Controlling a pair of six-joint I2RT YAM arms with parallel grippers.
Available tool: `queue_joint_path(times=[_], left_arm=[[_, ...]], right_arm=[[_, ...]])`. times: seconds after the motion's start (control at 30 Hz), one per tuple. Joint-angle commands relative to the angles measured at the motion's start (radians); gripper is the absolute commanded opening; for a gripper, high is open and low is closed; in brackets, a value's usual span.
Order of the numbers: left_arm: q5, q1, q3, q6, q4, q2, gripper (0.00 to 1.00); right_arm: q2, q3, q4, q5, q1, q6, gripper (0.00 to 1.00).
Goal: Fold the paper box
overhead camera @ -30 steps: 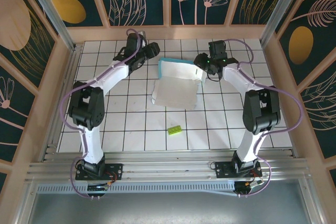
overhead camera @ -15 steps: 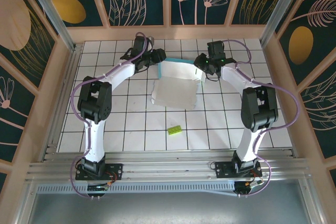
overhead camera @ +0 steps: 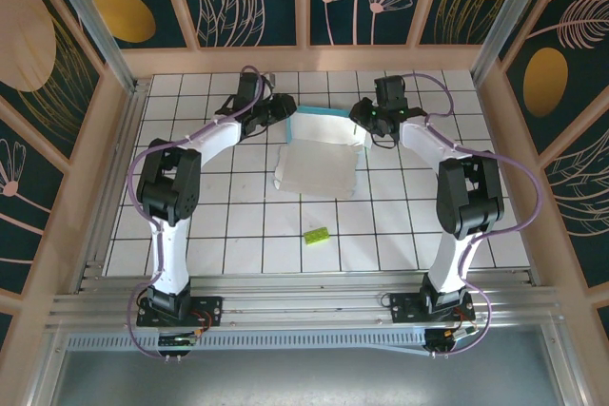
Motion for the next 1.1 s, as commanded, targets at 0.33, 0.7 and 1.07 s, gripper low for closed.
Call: queue_joint_path(times=[0.33,0.7,1.07], left_arm=[[0.137,-0.04,-0.191,-0.086,0.128,-0.087,0.27],[0.122,-0.064,-0.29,-0.081,0.184,-0.137,0.27],[0.092,-0.067,-0.288,-0.059,0.154,-0.143,0.28]], right_arm=[[-0.063,-0.101,0.078,-0.048,0.013,0.041,0.2],[-0.086,-0.131,0.077,-0.034,0.002,0.043,0.28],[-0.112,-0.133,0.051,-0.006,0.004,0.024,0.35]])
